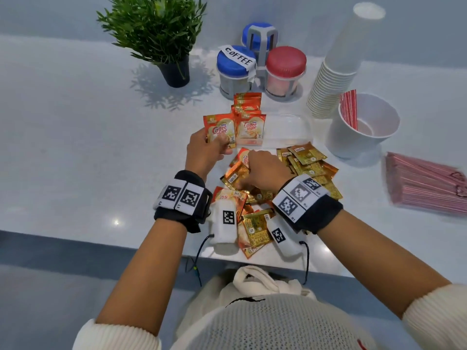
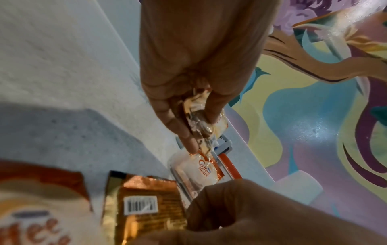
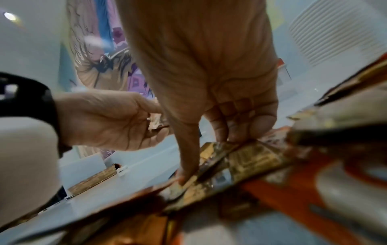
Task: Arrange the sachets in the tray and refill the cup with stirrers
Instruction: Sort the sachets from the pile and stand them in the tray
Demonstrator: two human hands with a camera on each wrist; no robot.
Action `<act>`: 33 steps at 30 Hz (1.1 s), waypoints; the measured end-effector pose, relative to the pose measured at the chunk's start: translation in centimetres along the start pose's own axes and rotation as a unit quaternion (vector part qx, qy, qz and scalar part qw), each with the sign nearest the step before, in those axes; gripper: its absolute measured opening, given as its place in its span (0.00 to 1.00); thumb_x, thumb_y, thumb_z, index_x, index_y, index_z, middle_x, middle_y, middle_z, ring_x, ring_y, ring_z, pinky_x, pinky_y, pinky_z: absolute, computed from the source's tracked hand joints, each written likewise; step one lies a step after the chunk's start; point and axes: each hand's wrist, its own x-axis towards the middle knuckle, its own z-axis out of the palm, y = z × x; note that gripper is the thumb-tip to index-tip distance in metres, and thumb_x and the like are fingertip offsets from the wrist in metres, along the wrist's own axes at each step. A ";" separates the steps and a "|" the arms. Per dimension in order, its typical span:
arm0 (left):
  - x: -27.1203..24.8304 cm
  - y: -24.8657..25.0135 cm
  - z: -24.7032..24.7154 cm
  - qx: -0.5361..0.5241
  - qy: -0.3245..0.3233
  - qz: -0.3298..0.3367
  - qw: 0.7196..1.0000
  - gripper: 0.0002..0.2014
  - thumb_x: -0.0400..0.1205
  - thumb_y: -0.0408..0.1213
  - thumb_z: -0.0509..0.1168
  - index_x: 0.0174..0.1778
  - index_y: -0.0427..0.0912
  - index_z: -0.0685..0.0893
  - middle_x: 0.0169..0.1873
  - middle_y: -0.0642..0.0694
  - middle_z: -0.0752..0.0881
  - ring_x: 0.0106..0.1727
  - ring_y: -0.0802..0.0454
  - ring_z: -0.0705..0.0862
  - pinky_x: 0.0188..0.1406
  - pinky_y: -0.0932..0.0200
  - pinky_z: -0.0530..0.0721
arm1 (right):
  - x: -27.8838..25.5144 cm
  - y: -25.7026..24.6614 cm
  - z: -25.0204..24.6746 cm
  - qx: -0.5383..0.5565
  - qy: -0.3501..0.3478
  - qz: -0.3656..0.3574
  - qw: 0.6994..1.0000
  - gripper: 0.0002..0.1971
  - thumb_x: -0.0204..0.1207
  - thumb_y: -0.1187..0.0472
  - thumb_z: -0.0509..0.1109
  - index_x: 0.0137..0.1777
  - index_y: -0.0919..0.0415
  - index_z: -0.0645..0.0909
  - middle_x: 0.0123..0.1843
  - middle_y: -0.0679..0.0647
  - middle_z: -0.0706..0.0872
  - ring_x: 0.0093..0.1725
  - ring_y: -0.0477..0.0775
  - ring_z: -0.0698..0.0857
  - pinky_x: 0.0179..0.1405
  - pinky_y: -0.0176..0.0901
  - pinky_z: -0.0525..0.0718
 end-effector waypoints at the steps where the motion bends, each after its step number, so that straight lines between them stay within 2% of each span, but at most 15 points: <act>1: 0.0 -0.1 0.0 -0.008 -0.001 -0.004 1.000 0.05 0.83 0.37 0.61 0.52 0.44 0.81 0.47 0.44 0.87 0.40 0.52 0.87 0.38 0.64 0.82 | 0.1 0.1 0.2 0.006 0.004 0.004 1.000 0.23 0.65 0.50 0.79 0.35 0.58 0.65 0.42 0.51 0.74 0.45 0.54 0.75 0.38 0.43 0.71; 4: 0.1 -0.4 0.0 -0.031 0.006 -0.011 0.999 0.06 0.83 0.38 0.62 0.51 0.42 0.82 0.48 0.42 0.86 0.47 0.48 0.85 0.41 0.63 0.83 | 0.5 0.7 -0.1 0.063 -0.005 0.019 0.998 0.23 0.66 0.56 0.79 0.29 0.55 0.63 0.33 0.51 0.73 0.43 0.55 0.76 0.28 0.39 0.67; 6: 0.3 -0.5 -0.1 -0.045 0.008 -0.014 0.999 0.06 0.83 0.36 0.62 0.52 0.41 0.83 0.48 0.41 0.86 0.46 0.48 0.85 0.41 0.62 0.84 | 0.6 1.5 -0.6 0.130 0.016 0.031 0.991 0.16 0.69 0.63 0.75 0.31 0.58 0.68 0.38 0.56 0.80 0.47 0.59 0.81 0.36 0.42 0.75; 8: 0.6 -0.6 -0.1 -0.048 0.017 -0.016 0.999 0.08 0.83 0.33 0.62 0.54 0.39 0.83 0.49 0.41 0.86 0.47 0.46 0.86 0.41 0.60 0.86 | 0.5 2.3 -1.4 0.202 0.096 0.053 0.973 0.04 0.71 0.68 0.68 0.37 0.62 0.77 0.44 0.59 0.84 0.49 0.60 0.84 0.41 0.44 0.77; 9: 0.8 -0.7 0.0 -0.042 0.021 -0.018 0.999 0.09 0.83 0.32 0.61 0.56 0.38 0.83 0.50 0.40 0.87 0.49 0.45 0.86 0.43 0.58 0.86 | 0.3 2.6 -1.9 0.228 0.146 0.060 0.961 0.01 0.71 0.67 0.67 0.40 0.62 0.79 0.43 0.58 0.85 0.47 0.59 0.84 0.41 0.43 0.76; 12: 0.8 -0.5 0.8 -0.040 -0.003 -0.036 0.999 0.11 0.84 0.32 0.56 0.57 0.39 0.82 0.54 0.37 0.86 0.52 0.43 0.86 0.45 0.55 0.87 | -0.5 2.4 -3.2 0.246 0.261 0.024 0.933 0.03 0.72 0.64 0.68 0.39 0.60 0.76 0.32 0.49 0.79 0.38 0.52 0.78 0.36 0.41 0.71; 14: 0.3 0.1 1.8 -0.051 -0.049 -0.046 0.996 0.12 0.85 0.32 0.53 0.56 0.39 0.81 0.54 0.37 0.85 0.52 0.42 0.85 0.48 0.51 0.87 | -0.9 1.6 -3.4 0.246 0.290 -0.043 0.924 0.04 0.71 0.66 0.69 0.39 0.61 0.76 0.32 0.50 0.78 0.36 0.51 0.77 0.35 0.43 0.74; 16: -0.1 0.9 2.6 -0.094 -0.091 -0.052 0.990 0.12 0.87 0.33 0.51 0.56 0.37 0.80 0.52 0.37 0.85 0.50 0.44 0.85 0.48 0.51 0.87 | -1.1 1.3 -2.8 0.221 0.282 -0.092 0.929 0.02 0.69 0.68 0.68 0.41 0.65 0.77 0.38 0.55 0.83 0.39 0.55 0.80 0.42 0.50 0.80; 18: -0.4 1.4 3.0 -0.142 -0.113 -0.055 0.982 0.13 0.87 0.36 0.51 0.57 0.36 0.79 0.48 0.39 0.85 0.46 0.49 0.85 0.39 0.60 0.88 | -1.1 1.3 -2.0 0.194 0.266 -0.104 0.939 0.04 0.69 0.68 0.69 0.43 0.66 0.81 0.45 0.59 0.85 0.46 0.59 0.82 0.49 0.54 0.81; 20: -0.3 1.5 3.1 -0.143 -0.115 -0.047 0.982 0.14 0.87 0.41 0.53 0.59 0.38 0.79 0.50 0.40 0.85 0.48 0.50 0.85 0.36 0.63 0.86 | -1.1 1.7 -1.8 0.185 0.259 -0.108 0.942 0.06 0.70 0.65 0.71 0.46 0.64 0.84 0.54 0.58 0.86 0.55 0.58 0.82 0.58 0.49 0.78; 22: -0.2 1.3 2.9 -0.125 -0.110 -0.028 0.986 0.13 0.86 0.40 0.56 0.60 0.39 0.80 0.52 0.40 0.85 0.51 0.47 0.85 0.41 0.59 0.85 | -1.3 2.0 -1.8 0.185 0.241 -0.114 0.946 0.08 0.72 0.61 0.72 0.49 0.63 0.87 0.62 0.54 0.85 0.62 0.54 0.79 0.61 0.42 0.72; 25: -0.2 1.1 2.8 -0.110 -0.096 -0.010 0.989 0.12 0.85 0.33 0.58 0.62 0.36 0.80 0.50 0.41 0.85 0.48 0.48 0.85 0.44 0.58 0.85 | -1.5 2.4 -1.9 0.235 0.230 -0.113 0.938 0.09 0.73 0.59 0.72 0.50 0.63 0.88 0.63 0.51 0.85 0.63 0.48 0.78 0.60 0.38 0.72; 28: -0.3 1.2 2.9 -0.105 -0.091 0.001 0.990 0.12 0.84 0.32 0.59 0.61 0.36 0.80 0.51 0.42 0.86 0.48 0.49 0.85 0.47 0.56 0.85 | -1.2 2.6 -1.8 0.286 0.277 -0.068 0.915 0.12 0.73 0.61 0.72 0.56 0.62 0.84 0.60 0.54 0.84 0.58 0.50 0.80 0.58 0.44 0.79; 31: -0.4 1.6 3.0 -0.111 -0.090 0.015 0.990 0.11 0.84 0.32 0.59 0.61 0.38 0.79 0.53 0.42 0.86 0.51 0.48 0.86 0.49 0.55 0.86 | -0.9 2.8 -2.3 0.368 0.245 0.017 0.897 0.18 0.74 0.60 0.72 0.63 0.61 0.76 0.57 0.56 0.83 0.51 0.49 0.82 0.45 0.37 0.81; 33: -0.4 1.7 3.0 -0.123 -0.092 0.027 0.988 0.10 0.84 0.31 0.58 0.60 0.40 0.79 0.52 0.43 0.86 0.49 0.50 0.86 0.46 0.57 0.87 | -0.9 2.8 -2.7 0.433 0.189 0.036 0.881 0.15 0.74 0.62 0.71 0.60 0.63 0.76 0.48 0.58 0.85 0.41 0.48 0.84 0.33 0.30 0.79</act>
